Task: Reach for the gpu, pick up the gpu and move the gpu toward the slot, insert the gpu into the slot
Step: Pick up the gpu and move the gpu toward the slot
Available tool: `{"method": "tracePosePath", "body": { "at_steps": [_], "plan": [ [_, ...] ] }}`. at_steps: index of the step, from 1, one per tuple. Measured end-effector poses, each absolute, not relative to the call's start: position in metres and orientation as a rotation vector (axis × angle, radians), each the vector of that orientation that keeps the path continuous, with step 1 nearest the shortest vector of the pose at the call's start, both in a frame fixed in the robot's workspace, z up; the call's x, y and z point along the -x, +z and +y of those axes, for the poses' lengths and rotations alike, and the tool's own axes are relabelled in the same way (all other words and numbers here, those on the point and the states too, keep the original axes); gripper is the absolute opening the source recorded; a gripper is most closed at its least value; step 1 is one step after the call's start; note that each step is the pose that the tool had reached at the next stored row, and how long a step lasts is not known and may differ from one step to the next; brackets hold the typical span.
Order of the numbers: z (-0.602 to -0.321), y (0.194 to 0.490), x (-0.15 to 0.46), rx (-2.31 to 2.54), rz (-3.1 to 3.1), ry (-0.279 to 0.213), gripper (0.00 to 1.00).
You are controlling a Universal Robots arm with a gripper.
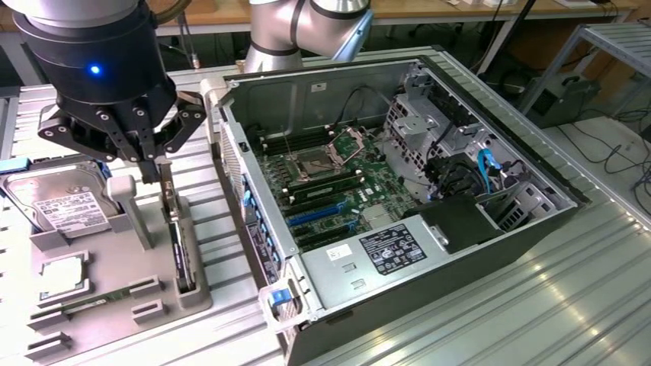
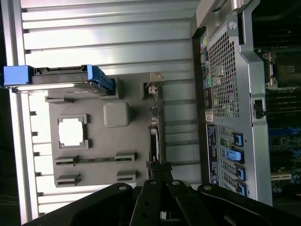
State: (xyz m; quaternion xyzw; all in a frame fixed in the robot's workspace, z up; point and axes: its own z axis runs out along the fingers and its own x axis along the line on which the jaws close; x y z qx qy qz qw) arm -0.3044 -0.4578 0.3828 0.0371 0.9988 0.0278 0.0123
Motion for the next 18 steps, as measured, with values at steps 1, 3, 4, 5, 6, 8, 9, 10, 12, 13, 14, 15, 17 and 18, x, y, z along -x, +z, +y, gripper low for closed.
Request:
{"method": "tracePosePath", "body": {
  "at_steps": [1, 3, 4, 5, 6, 8, 9, 10, 12, 13, 14, 15, 17, 18],
  "plan": [
    [-0.4578, 0.3828, 0.3044, -0.116, 3.114, 0.087, 0.11],
    [-0.4578, 0.3827, 0.3044, -0.116, 3.114, 0.090, 0.11],
    [-0.4578, 0.3827, 0.3044, -0.116, 3.114, 0.090, 0.11],
    [-0.4578, 0.3828, 0.3044, -0.116, 3.114, 0.091, 0.11],
    [-0.4578, 0.3827, 0.3044, -0.116, 3.114, 0.092, 0.17],
    [-0.4578, 0.3828, 0.3044, -0.116, 3.114, 0.094, 0.30],
    [-0.4578, 0.3827, 0.3044, -0.116, 3.114, 0.094, 0.30],
    [-0.4578, 0.3828, 0.3044, -0.116, 3.114, 0.095, 0.36],
    [-0.4578, 0.3828, 0.3044, -0.116, 3.114, 0.096, 0.42],
    [-0.4578, 0.3827, 0.3044, -0.116, 3.113, 0.097, 0.48],
    [-0.4578, 0.3827, 0.3044, -0.116, 3.113, 0.097, 0.54],
    [-0.4578, 0.3828, 0.3044, -0.116, 3.114, 0.098, 0.60],
    [-0.4578, 0.3827, 0.3044, -0.116, 3.113, 0.100, 0.66],
    [-0.4578, 0.3823, 0.3044, -0.114, 3.114, 0.100, 0.73]
  ]
}}
